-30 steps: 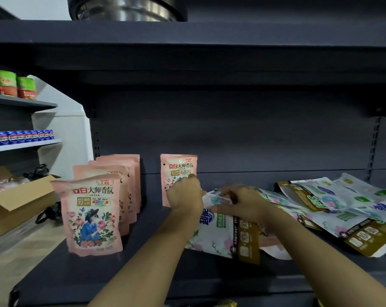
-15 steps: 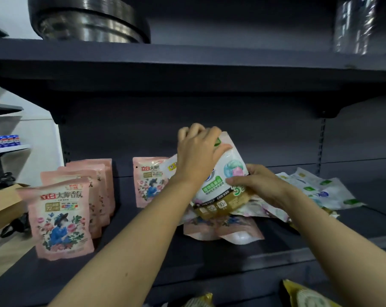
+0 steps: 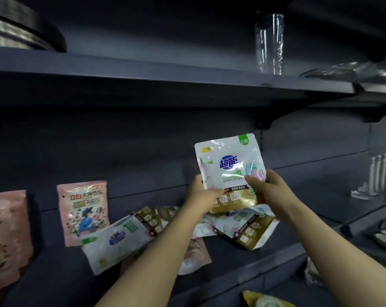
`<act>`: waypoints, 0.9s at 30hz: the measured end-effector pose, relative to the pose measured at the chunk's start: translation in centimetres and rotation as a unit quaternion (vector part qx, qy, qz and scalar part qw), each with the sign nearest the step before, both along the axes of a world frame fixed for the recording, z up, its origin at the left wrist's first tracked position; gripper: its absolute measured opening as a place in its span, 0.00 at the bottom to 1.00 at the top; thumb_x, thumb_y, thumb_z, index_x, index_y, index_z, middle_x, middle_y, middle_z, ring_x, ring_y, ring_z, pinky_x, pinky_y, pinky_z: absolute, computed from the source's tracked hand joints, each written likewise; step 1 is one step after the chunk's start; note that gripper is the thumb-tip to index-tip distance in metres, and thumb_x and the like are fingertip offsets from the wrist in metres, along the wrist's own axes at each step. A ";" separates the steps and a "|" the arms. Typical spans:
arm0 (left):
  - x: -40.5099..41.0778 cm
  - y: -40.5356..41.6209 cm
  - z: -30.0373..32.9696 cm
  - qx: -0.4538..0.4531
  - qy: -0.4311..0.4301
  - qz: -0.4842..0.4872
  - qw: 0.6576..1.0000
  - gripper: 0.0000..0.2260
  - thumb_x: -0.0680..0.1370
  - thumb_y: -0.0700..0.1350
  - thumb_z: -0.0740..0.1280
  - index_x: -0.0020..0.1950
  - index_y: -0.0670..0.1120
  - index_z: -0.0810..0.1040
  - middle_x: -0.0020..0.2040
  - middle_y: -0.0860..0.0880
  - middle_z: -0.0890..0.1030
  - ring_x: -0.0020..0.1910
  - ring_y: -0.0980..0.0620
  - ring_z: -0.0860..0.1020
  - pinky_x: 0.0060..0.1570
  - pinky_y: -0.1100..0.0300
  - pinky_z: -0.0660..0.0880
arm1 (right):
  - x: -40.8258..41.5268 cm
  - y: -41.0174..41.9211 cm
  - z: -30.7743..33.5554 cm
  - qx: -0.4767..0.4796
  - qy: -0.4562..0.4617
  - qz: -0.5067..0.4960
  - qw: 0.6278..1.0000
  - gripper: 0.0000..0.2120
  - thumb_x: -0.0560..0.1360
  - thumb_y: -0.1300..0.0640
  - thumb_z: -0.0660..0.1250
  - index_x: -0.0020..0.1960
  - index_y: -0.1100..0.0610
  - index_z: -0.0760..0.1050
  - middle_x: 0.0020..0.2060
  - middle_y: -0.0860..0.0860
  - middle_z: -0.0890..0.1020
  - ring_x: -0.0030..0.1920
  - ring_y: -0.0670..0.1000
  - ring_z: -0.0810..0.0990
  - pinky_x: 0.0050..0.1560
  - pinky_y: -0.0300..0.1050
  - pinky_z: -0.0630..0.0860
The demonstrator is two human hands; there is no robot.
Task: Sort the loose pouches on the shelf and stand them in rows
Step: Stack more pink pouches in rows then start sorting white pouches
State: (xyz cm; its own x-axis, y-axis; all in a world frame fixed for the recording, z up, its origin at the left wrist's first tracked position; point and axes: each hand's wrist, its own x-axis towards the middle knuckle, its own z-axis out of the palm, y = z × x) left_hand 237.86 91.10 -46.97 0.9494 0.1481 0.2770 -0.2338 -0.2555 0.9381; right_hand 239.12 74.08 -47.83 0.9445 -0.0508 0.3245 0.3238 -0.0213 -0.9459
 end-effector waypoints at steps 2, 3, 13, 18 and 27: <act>1.5 -0.3 -0.6 0.024 -0.024 0.011 0.999 0.19 0.70 0.35 0.71 0.54 0.49 0.68 0.55 0.46 0.79 0.55 0.47 0.78 0.56 0.51 0.77 | 1.8 -0.6 -0.5 -0.078 0.003 -0.042 0.996 0.20 0.67 0.40 0.71 0.53 0.49 0.73 0.47 0.53 0.84 0.47 0.57 0.84 0.50 0.62 0.80; 2.2 -0.4 -0.9 0.034 -0.039 0.021 0.998 0.19 0.70 0.35 0.71 0.53 0.49 0.67 0.54 0.47 0.78 0.54 0.48 0.78 0.55 0.53 0.77 | 2.6 -0.5 -0.5 -0.128 0.007 -0.068 0.989 0.20 0.66 0.37 0.70 0.49 0.48 0.72 0.45 0.51 0.83 0.46 0.55 0.83 0.50 0.60 0.80; 7.9 -0.7 -4.5 0.060 -0.002 0.084 0.995 0.20 0.71 0.41 0.73 0.62 0.41 0.73 0.59 0.45 0.80 0.57 0.48 0.79 0.51 0.62 0.75 | 8.0 2.5 -1.1 -0.305 0.054 -0.204 0.929 0.23 0.76 0.48 0.65 0.64 0.60 0.65 0.54 0.61 0.79 0.52 0.61 0.79 0.50 0.52 0.75; 8.7 -1.5 -5.4 0.186 0.020 0.126 0.974 0.17 0.73 0.50 0.70 0.58 0.45 0.75 0.57 0.45 0.80 0.56 0.46 0.78 0.53 0.56 0.76 | 10.2 2.5 -3.3 -0.357 0.087 -0.248 0.896 0.18 0.76 0.44 0.62 0.55 0.59 0.72 0.40 0.54 0.79 0.41 0.54 0.78 0.40 0.46 0.74; 8.0 -0.6 -5.3 0.316 0.032 0.100 0.943 0.18 0.78 0.55 0.59 0.53 0.42 0.79 0.59 0.43 0.77 0.59 0.42 0.73 0.57 0.49 0.73 | 10.8 3.1 -3.2 -0.483 -0.002 -0.309 0.819 0.24 0.79 0.41 0.50 0.43 0.57 0.76 0.38 0.56 0.82 0.41 0.58 0.80 0.41 0.48 0.77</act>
